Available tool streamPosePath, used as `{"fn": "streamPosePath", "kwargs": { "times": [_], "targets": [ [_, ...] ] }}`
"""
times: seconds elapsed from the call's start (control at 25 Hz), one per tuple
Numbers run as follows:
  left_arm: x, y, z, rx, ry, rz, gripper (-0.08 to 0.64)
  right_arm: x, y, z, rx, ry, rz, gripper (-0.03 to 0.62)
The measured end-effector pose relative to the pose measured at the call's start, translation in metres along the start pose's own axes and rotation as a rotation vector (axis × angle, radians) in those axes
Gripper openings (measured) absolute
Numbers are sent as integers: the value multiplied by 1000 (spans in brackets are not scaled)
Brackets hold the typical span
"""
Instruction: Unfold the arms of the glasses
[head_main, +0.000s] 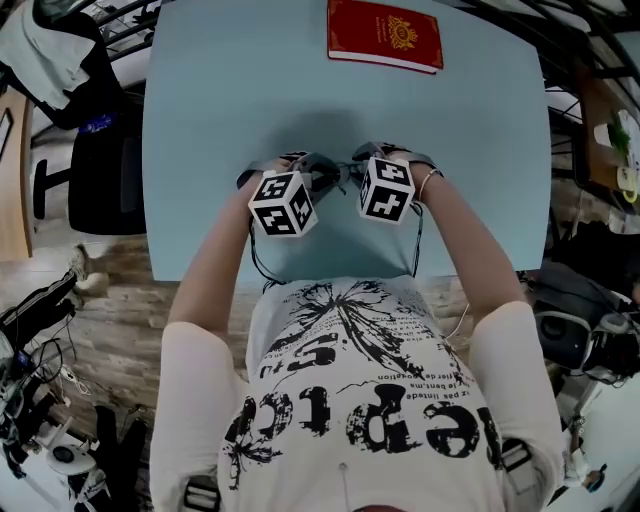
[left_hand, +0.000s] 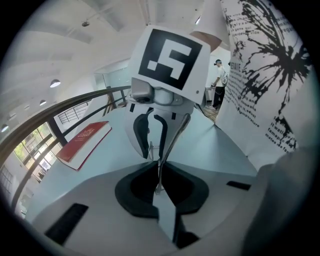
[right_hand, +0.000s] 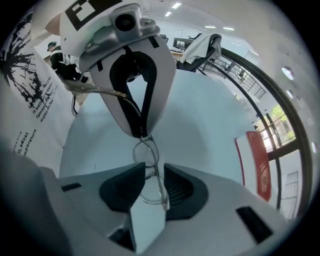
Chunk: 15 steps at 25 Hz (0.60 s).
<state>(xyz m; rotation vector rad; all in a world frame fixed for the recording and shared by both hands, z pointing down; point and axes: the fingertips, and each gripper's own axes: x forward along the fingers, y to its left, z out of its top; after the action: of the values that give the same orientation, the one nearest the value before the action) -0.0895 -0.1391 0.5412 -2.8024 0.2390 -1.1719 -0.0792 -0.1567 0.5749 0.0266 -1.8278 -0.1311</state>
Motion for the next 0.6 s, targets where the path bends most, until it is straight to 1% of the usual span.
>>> {"fn": "streamPosePath", "kwargs": {
  "times": [0.2,0.32,0.4,0.6],
  "targets": [
    [-1,3,-9,-40,11,16,29,17,0,3,-17,22,37,118],
    [-2,3,-11,-53,11,9,29,26,-1,4,-9,26,38,89],
    [-4,2,-11,-57,13,10,29,28,-3,6,-13,24,29,44],
    [-6,7,-12,-55,20,19,29,17,-1,5,-56,13,26,21]
  ]
}}
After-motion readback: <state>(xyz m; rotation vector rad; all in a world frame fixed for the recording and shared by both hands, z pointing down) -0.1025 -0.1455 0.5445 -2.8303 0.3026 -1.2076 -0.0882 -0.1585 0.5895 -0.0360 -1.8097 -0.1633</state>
